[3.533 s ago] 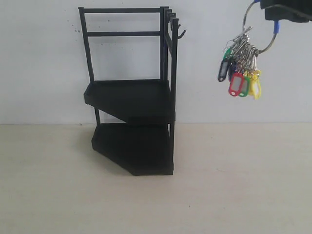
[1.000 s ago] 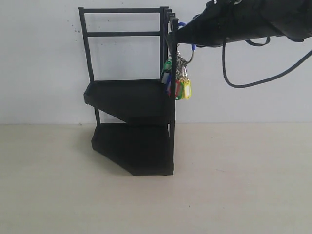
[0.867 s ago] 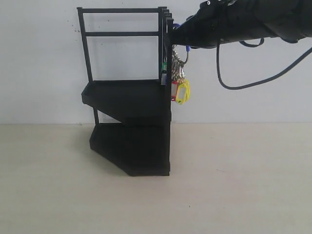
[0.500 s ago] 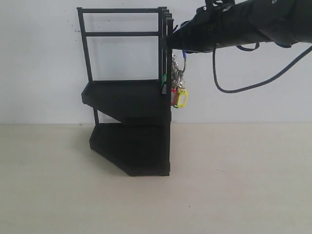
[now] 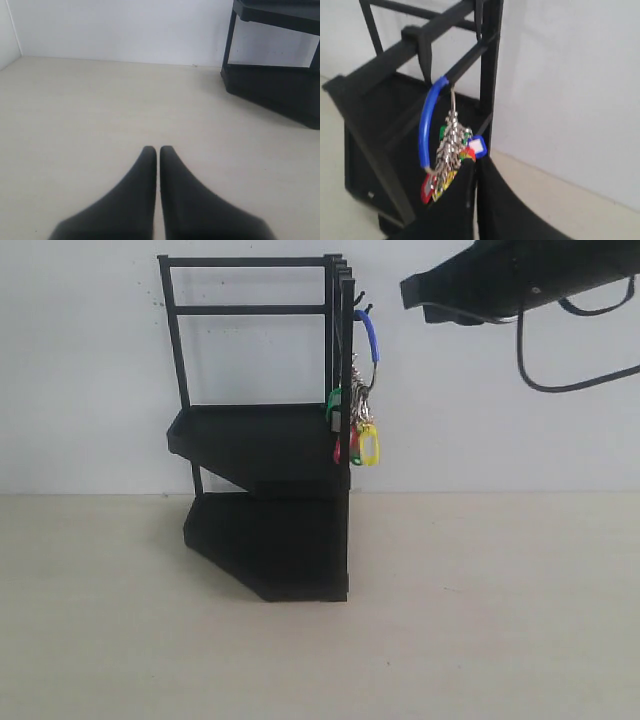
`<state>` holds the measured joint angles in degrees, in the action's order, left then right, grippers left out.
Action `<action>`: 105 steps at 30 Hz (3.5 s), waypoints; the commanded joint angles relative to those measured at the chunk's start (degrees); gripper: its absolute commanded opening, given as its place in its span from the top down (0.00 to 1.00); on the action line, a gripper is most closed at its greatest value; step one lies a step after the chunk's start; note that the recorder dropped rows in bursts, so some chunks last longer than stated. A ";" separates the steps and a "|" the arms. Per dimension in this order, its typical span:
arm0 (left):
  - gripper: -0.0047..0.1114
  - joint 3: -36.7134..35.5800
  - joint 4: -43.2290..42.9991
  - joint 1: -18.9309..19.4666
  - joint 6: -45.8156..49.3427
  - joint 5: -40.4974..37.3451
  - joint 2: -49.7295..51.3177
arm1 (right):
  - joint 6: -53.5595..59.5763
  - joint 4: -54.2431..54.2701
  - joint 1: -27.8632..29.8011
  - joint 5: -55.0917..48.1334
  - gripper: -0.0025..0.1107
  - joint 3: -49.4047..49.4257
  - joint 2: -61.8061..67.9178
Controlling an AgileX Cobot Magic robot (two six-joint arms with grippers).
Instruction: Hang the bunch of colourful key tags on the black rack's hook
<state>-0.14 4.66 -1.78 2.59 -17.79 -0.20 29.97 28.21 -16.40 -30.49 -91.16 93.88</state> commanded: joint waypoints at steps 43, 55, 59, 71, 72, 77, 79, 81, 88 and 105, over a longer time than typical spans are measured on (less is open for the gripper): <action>0.92 0.14 -0.05 0.19 0.02 0.16 0.20 | -1.58 -1.33 3.25 3.21 0.98 47.66 -49.30; 0.92 0.14 -0.05 0.19 0.02 0.16 0.20 | -1.66 -1.38 15.47 4.13 0.98 55.14 -72.32; 0.92 0.14 -0.05 0.19 0.02 0.16 0.20 | -1.66 -1.29 19.24 14.69 0.98 68.09 -81.25; 0.92 0.14 -0.05 0.19 0.02 0.16 0.20 | -1.66 -0.23 19.24 19.83 0.98 85.51 -87.96; 0.92 0.14 -0.05 0.19 0.02 0.16 0.20 | -1.66 0.02 19.24 19.83 0.98 85.75 -87.96; 0.92 0.14 -0.05 0.19 0.02 0.16 0.20 | -10.56 -9.37 19.24 17.79 0.98 85.84 -90.11; 0.92 0.14 -0.05 0.19 0.02 0.16 0.20 | -18.91 -17.69 19.24 16.82 0.98 85.84 -90.95; 0.92 0.14 -0.05 0.19 0.02 0.16 0.20 | -25.60 -22.89 19.24 15.52 0.98 85.84 -91.93; 0.92 0.14 -0.05 0.19 0.02 0.16 0.20 | -26.04 -24.12 19.24 15.05 0.98 90.44 -93.88; 0.92 0.14 -0.05 0.19 0.02 0.16 0.20 | -29.43 -26.61 19.24 11.33 0.98 91.16 -93.88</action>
<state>-0.14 4.58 -1.78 2.59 -17.79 -0.20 0.79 2.10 2.70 -19.19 -0.28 0.33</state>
